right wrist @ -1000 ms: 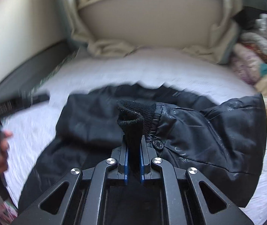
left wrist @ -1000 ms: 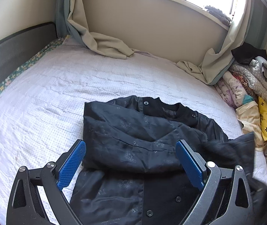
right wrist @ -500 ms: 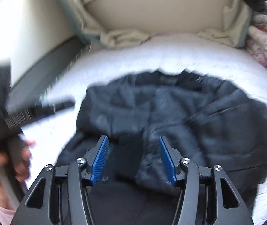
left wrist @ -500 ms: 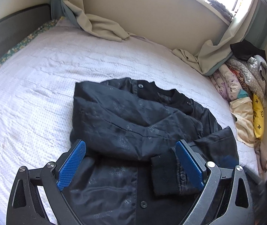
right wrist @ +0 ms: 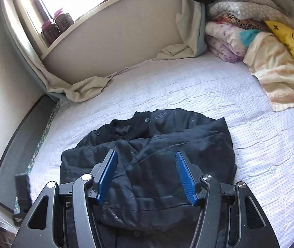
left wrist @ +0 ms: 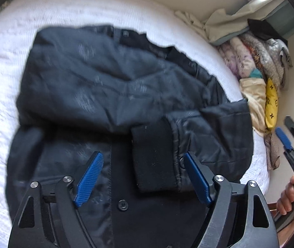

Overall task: Fold large clothes
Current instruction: 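Grasp a knit sleeve cuff with the left tool and lift it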

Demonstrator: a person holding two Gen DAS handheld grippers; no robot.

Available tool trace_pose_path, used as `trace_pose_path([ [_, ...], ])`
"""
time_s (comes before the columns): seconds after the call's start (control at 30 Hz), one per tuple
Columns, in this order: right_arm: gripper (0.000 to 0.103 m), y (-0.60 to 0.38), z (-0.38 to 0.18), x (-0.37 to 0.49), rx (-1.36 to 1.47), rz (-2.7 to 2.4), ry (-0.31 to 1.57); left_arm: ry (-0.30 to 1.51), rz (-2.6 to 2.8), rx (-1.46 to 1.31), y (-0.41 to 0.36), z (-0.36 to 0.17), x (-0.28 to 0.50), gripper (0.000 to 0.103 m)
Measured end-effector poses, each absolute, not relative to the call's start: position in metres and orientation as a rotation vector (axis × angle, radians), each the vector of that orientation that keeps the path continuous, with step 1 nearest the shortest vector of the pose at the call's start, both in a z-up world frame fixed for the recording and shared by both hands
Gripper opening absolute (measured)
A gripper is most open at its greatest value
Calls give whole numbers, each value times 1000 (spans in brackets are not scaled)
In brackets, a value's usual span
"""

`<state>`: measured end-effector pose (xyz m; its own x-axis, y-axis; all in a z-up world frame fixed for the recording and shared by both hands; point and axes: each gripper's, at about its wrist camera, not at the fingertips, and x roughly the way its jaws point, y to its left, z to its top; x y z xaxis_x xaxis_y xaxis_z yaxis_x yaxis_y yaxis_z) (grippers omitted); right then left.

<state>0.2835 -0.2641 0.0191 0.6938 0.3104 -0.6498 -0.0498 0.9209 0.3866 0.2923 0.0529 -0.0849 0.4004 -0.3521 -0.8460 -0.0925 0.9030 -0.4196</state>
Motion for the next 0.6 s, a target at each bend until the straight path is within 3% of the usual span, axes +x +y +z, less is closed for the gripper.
trace_pose_path([
  [0.27,57,-276,14,284,385,192,803,1223,-164,-463,51,-118,304,73],
  [0.5,57,-288,4,289,427,151,840,1262,-246,-597,55,-130,309,15],
  [0.6,57,-291,1,290,427,138,847,1243,-246,-607,58,-123,308,10],
])
